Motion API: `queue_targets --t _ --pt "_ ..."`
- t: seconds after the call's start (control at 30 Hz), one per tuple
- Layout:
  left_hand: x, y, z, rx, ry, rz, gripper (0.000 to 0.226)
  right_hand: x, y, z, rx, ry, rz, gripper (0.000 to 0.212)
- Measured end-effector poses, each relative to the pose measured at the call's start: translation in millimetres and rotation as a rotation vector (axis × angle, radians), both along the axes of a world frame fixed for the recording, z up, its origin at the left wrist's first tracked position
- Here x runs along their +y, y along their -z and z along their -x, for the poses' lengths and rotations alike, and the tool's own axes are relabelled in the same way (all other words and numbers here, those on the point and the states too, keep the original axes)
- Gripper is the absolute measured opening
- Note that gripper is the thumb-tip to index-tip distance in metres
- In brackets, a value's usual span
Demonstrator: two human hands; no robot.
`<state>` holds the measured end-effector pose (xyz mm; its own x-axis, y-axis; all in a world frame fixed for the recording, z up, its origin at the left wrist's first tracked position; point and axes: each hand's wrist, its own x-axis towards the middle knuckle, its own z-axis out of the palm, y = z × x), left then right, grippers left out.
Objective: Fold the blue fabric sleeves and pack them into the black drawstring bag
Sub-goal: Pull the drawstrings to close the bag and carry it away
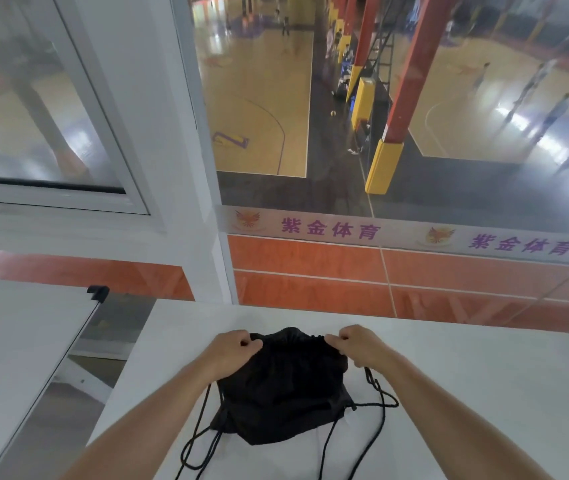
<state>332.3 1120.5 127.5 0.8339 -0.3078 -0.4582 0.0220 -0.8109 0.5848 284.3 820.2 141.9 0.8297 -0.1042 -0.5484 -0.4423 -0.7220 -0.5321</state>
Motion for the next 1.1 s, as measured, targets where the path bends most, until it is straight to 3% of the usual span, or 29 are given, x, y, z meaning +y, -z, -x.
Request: queue_targets --t 0.13,0.27,0.4,0.53,0.6,0.7,0.83,0.93,1.1 --pt "12.3 -13.3 -11.6 -0.003 -0.06 0.07 0.039 -18.5 -3.3 -0.1 -0.069 0.102 -0.136 0.046" --pt "51.0 -17.0 -14.8 -0.115 -0.145 -0.032 0.038 -59.5 3.4 19.8 -0.109 0.211 -0.122 0.044" --pt "50.5 2.3 -7.4 -0.13 -0.155 -0.102 0.04 -54.7 18.4 26.1 -0.148 0.096 0.097 0.047" --pt "39.8 19.4 -0.9 -0.048 0.054 -0.3 0.028 -49.5 32.2 28.4 0.027 -0.079 0.186 0.039" --pt "24.9 23.4 5.2 -0.053 0.096 -0.24 0.042 -42.0 37.6 30.1 0.04 -0.11 0.226 0.039" --pt "-18.0 17.7 17.6 -0.101 0.136 -0.058 0.069 -11.2 36.8 24.8 -0.108 -0.144 0.148 0.06" --pt "-58.8 29.6 21.7 -0.042 0.144 -0.117 0.106 30.8 41.9 11.2 -0.17 -0.295 0.074 0.086" --pt "-66.6 45.1 18.2 0.05 0.098 -0.099 0.11 45.9 56.7 2.6 -0.151 -0.189 0.041 0.089" --pt "-58.4 68.4 21.9 0.069 0.071 -0.047 0.089 52.5 71.9 -8.5 -0.14 -0.112 0.272 0.091"
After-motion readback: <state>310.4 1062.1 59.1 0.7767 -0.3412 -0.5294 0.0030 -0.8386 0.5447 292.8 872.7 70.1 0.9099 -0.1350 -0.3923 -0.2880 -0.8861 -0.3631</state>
